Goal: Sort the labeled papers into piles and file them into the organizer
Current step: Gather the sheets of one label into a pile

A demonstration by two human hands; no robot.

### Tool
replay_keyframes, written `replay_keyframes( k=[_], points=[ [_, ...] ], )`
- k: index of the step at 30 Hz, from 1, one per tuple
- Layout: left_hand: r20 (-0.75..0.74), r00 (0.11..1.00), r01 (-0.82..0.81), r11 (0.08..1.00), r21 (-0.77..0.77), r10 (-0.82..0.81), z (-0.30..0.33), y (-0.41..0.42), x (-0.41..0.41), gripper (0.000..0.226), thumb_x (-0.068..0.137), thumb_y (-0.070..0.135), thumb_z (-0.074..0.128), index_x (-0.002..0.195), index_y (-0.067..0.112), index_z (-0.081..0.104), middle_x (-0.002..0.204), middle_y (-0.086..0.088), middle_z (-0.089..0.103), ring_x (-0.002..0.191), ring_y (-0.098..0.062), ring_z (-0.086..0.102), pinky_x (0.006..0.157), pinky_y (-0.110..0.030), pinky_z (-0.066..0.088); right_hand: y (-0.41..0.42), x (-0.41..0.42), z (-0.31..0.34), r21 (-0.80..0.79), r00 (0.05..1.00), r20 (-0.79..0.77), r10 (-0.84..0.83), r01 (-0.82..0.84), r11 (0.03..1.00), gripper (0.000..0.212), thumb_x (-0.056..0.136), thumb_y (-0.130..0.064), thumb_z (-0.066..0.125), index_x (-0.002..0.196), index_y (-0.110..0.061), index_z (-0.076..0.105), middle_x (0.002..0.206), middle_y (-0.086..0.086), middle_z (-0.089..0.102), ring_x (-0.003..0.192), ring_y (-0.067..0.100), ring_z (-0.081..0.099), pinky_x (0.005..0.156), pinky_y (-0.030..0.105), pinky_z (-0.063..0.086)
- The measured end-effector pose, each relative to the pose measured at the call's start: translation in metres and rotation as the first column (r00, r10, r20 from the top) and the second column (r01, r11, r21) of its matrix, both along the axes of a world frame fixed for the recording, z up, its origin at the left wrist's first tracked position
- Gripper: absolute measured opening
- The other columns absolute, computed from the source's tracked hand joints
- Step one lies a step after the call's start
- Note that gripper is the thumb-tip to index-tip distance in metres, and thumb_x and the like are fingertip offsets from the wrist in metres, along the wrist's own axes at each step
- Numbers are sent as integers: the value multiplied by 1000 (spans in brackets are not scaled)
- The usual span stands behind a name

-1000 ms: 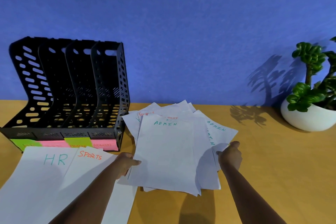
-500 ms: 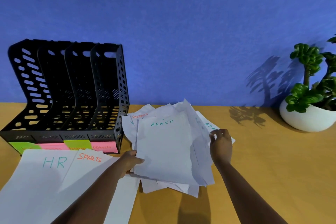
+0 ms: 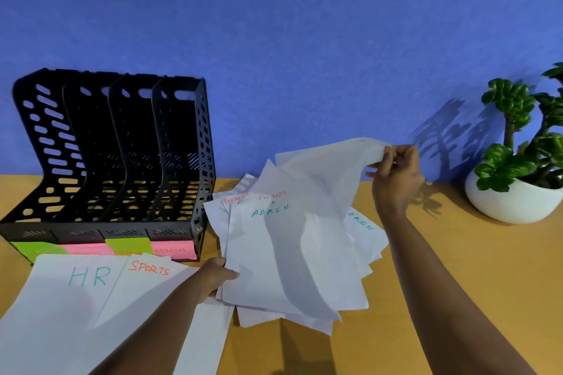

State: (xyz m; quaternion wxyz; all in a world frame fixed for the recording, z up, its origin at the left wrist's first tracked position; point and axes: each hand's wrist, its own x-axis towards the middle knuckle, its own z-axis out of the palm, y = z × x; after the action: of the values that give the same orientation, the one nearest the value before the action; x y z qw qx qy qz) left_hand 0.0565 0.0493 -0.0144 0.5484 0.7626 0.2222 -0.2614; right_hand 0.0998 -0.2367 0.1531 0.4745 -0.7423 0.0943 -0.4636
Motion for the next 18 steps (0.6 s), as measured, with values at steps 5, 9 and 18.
replay_keyframes(
  k=[5, 9, 18],
  points=[
    [-16, 1000, 10, 1000, 15, -10, 3, 0, 0, 37, 88, 11, 60, 124, 7, 52, 122, -16, 61, 110, -34, 58, 82, -36, 49, 3, 2, 42, 22, 986, 167, -2, -2, 1000, 22, 91, -20, 50, 73, -30, 42, 65, -17, 52, 57, 11, 63, 56, 29, 54],
    [-29, 1000, -8, 1000, -7, 8, 5, 1, 1, 35, 87, 14, 62, 121, 6, 54, 119, -16, 62, 108, -36, 59, 91, -42, 49, 15, 2, 68, -55, 978, 204, 43, -33, 998, 23, 91, -24, 52, 72, -31, 40, 66, -20, 53, 54, 5, 59, 50, 10, 40],
    [-29, 969, -246, 941, -231, 246, 0, 4, 9, 40, 94, 21, 50, 127, -1, 51, 133, -20, 53, 119, -37, 52, 108, -47, 38, 17, 27, 53, -64, 963, -263, 65, -85, 994, 17, 93, -18, 45, 100, -9, 57, 76, 9, 55, 72, 22, 51, 58, 25, 32]
  ],
)
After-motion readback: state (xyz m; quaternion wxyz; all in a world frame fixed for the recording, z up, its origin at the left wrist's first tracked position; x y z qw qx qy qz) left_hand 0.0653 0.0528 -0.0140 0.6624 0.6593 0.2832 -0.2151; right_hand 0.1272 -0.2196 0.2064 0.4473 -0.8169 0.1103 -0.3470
